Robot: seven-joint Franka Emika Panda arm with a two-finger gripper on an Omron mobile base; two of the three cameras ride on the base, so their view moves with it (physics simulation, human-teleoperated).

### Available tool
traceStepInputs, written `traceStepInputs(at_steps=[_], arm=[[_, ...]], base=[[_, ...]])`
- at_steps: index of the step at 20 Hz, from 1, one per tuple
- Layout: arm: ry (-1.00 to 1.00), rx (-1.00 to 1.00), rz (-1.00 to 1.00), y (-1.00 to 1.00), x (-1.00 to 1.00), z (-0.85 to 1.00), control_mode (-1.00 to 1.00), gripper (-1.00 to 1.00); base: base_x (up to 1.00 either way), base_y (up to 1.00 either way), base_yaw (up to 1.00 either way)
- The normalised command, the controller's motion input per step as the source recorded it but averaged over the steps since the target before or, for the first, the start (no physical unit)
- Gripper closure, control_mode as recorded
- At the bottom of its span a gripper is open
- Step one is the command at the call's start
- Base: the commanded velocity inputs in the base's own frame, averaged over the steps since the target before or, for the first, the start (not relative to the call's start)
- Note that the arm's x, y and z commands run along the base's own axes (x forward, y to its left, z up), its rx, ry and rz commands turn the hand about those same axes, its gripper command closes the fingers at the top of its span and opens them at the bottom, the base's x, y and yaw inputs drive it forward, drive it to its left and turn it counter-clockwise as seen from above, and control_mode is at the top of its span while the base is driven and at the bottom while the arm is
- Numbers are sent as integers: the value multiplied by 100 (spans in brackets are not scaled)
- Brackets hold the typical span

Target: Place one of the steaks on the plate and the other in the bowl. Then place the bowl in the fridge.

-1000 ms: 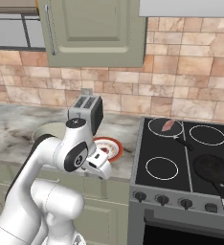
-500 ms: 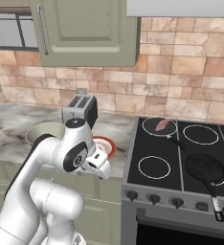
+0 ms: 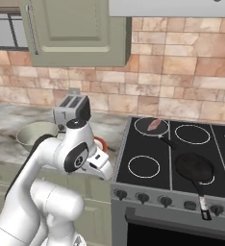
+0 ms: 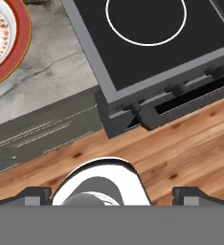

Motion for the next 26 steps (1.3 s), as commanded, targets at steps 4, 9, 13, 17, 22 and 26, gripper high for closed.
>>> traceStepInputs(at_steps=[4, 9, 13, 17, 22, 26], arm=[[0, 0, 0, 0, 0, 0, 100, -100], [0, 0, 0, 0, 0, 0, 100, -100], [0, 0, 0, 0, 0, 0, 100, -100], [0, 0, 0, 0, 0, 0, 100, -100], [0, 0, 0, 0, 0, 0, 100, -100], [0, 0, 0, -3, 7, 0, -100, -100]], base=[[31, -21, 0], [37, -12, 1], [32, -9, 2], [40, -9, 3], [35, -9, 3], [24, -8, 2]])
